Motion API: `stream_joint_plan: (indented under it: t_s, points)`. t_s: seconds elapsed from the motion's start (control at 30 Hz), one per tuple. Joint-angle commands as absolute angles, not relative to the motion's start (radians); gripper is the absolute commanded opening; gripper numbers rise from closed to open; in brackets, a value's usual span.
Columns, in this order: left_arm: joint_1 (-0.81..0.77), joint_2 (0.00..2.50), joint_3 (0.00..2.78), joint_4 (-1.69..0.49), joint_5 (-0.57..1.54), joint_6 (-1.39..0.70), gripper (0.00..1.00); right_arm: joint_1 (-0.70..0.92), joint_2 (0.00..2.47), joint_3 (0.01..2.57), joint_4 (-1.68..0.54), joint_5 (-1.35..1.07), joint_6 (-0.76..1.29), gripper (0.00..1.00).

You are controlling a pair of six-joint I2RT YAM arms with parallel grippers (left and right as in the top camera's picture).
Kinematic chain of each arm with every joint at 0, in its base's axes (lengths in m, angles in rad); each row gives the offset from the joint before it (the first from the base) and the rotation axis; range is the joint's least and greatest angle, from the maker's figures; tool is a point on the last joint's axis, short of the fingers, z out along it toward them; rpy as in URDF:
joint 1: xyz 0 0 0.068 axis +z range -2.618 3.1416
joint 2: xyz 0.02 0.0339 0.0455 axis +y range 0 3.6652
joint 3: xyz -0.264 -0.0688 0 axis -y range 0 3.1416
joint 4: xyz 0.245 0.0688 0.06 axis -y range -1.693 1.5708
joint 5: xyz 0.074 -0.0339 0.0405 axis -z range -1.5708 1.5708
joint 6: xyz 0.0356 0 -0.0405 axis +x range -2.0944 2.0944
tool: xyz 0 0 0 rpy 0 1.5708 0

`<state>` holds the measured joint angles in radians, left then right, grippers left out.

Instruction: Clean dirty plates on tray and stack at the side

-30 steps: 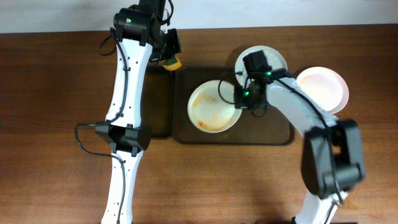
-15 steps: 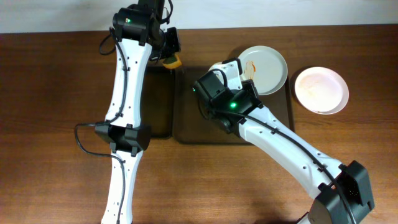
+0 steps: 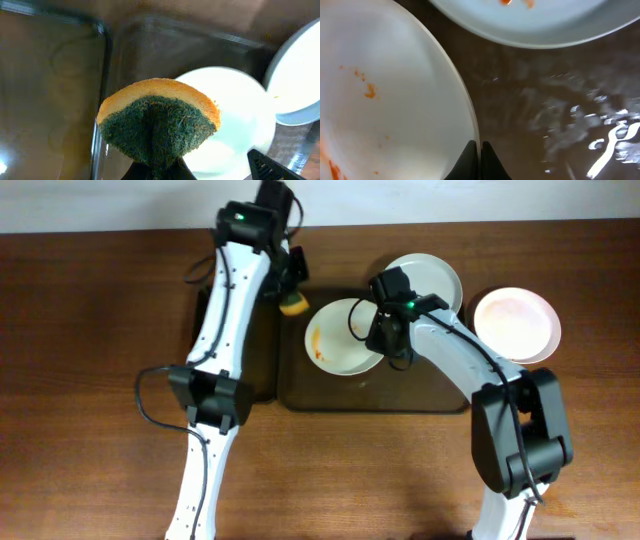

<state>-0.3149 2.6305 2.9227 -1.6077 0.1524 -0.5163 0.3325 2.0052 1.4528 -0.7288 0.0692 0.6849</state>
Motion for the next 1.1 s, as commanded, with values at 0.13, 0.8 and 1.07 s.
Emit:
stream_joint_plan:
  t_s: [0.13,0.8,1.07]
  points:
    - [-0.391,2.65,2.666,-1.525,0.112,-0.617,0.0,0.286,2.09,1.433,-0.693,-0.128,0.711,0.04]
    - [-0.596,2.651,2.193,-1.461,-0.001,-1.198,0.0,0.24,2.123,1.361,-0.549,-0.225,0.556,0.04]
    - [-0.558,2.651,2.193,-1.357,-0.141,-1.357,0.0,0.24,2.14,1.361,-0.545,-0.231,0.553,0.04]
